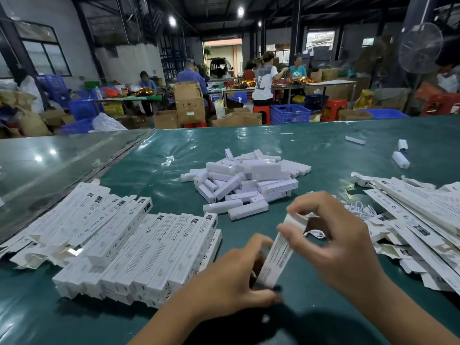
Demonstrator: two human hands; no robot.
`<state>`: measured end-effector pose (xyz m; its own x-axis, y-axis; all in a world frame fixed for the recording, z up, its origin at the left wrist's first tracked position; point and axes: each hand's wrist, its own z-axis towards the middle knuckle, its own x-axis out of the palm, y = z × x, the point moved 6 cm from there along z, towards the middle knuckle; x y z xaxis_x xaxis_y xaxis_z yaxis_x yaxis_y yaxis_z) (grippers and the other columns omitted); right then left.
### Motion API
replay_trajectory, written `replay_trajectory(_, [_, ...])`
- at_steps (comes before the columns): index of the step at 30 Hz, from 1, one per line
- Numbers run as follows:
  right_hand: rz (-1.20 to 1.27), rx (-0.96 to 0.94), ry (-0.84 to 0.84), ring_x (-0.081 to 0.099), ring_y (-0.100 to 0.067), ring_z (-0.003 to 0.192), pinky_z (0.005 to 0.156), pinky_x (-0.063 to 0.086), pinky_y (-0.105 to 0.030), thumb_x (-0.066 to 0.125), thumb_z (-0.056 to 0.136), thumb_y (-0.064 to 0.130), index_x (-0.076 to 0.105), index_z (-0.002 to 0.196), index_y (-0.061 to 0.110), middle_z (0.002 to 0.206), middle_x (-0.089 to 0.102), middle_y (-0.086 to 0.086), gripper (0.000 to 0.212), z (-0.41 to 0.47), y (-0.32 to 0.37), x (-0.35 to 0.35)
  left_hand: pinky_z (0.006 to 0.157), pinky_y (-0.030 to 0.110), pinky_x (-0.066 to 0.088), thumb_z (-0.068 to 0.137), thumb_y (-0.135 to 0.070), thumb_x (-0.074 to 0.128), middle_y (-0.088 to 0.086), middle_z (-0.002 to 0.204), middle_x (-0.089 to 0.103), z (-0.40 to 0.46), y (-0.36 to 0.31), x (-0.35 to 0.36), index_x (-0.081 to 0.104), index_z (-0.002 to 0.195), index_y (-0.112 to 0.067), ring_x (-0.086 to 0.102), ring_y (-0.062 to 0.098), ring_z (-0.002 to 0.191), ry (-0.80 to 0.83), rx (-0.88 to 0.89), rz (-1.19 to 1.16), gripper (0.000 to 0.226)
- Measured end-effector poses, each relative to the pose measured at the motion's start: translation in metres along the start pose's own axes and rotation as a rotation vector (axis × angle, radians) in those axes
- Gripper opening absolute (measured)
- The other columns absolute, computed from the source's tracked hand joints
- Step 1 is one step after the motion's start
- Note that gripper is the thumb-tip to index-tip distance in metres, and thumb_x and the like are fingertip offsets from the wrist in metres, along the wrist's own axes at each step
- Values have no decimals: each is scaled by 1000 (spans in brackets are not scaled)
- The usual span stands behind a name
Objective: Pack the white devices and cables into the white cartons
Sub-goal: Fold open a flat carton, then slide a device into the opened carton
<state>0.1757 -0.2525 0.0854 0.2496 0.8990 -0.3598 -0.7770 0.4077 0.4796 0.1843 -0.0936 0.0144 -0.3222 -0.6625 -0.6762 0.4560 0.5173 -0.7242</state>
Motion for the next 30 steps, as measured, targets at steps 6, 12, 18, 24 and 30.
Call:
replay_trajectory(6, [276,582,1,59,-12,74,60,44,-17,46,74,16,75,87,25,78,69,3,33,0,-66,-11,73,17,51,87,-37,76,-13,96,74,-1,-2,-25,72,105,-31,67,2,83,-366,26,-205,18])
replay_trajectory(12, [855,752,88,65,-24,121,105,42,-46,44,99,49,68,124,10,125,71,-12,52,-15,-65,24,91,30,50,88,-51,56,-1,113,73,-8,-3,-33,71,108,-24,69,19,106,-754,77,-587,37])
replay_trajectory(18, [430,608,-20,75,-16,93,83,55,-36,51,96,45,77,99,25,100,78,2,34,-25,-56,32,79,35,51,90,-54,45,-3,99,73,-14,-7,-24,70,99,-23,70,18,95,-875,12,-488,42])
replay_trajectory(24, [435,898,-116,63,-19,49,34,40,-25,47,106,21,73,93,10,68,73,-14,31,-25,-79,19,86,21,41,77,-55,70,-19,102,64,-10,-25,-44,66,104,-34,59,4,99,-482,157,400,35])
replay_trajectory(30, [688,893,-15,76,-25,89,65,60,-38,52,84,62,68,113,15,99,77,-14,57,-23,-74,32,67,28,38,83,-49,63,-14,81,68,-15,-34,-56,69,101,-29,62,16,72,-567,170,764,28])
